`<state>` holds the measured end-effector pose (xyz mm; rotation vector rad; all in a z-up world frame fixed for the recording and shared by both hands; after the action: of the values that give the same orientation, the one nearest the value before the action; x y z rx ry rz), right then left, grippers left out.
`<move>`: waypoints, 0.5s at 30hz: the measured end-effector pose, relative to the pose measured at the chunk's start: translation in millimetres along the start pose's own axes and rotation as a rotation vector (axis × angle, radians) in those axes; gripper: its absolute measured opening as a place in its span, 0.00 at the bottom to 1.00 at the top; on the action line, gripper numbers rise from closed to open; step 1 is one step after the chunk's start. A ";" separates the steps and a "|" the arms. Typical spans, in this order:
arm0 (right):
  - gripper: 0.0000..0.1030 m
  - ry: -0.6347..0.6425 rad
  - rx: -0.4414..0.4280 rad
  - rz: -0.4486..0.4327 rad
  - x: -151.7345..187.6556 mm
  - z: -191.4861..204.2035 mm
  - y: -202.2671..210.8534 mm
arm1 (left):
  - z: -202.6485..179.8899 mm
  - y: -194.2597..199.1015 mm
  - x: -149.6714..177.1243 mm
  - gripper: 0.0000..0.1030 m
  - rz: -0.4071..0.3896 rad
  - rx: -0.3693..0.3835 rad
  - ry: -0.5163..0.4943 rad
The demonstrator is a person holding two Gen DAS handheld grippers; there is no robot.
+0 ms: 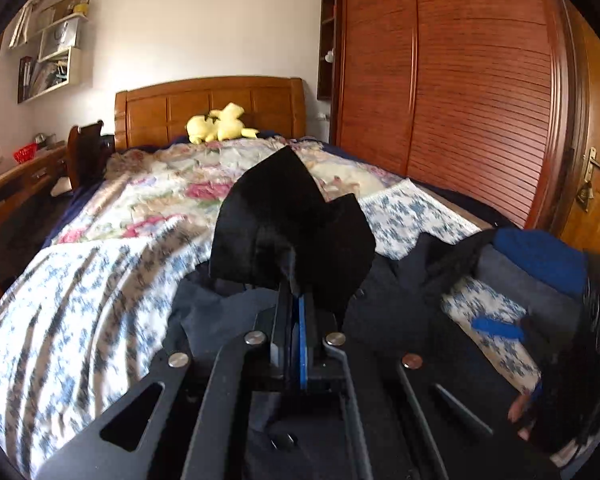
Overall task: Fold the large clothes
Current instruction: 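Open the left tool to release the sleeve onto the coat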
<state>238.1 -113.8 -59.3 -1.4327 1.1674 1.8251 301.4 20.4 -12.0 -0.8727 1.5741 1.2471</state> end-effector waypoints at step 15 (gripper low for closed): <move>1.00 -0.024 0.046 -0.063 -31.4 -7.4 31.6 | -20.7 42.0 61.0 0.16 0.068 0.024 0.042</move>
<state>224.8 -132.5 -20.4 -1.4016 1.1329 1.7567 238.1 10.9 -54.6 -0.8412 1.6610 1.2621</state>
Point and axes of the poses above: each gripper's, at about its wrist camera, not at the fingertips, and y roughly against the way its jaws point, z to its left, x to its underside, the point moved 3 cm from there along -y, roughly the way its jaws point, and after that the axes turned 10 degrees about -z, right-handed, at the moved point
